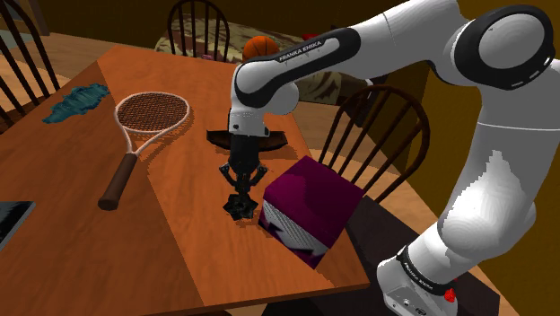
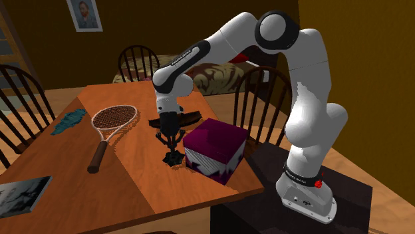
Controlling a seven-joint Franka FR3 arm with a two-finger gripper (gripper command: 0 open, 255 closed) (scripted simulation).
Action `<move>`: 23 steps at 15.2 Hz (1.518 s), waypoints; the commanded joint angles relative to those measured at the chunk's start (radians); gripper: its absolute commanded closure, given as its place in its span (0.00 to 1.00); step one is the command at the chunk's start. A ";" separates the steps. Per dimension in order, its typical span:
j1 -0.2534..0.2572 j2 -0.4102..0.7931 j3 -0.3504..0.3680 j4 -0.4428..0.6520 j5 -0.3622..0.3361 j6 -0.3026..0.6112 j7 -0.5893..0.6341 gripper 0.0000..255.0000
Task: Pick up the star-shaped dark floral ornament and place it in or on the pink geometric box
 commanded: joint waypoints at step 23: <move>0.162 -0.257 0.028 -0.388 -0.276 0.549 0.353 1.00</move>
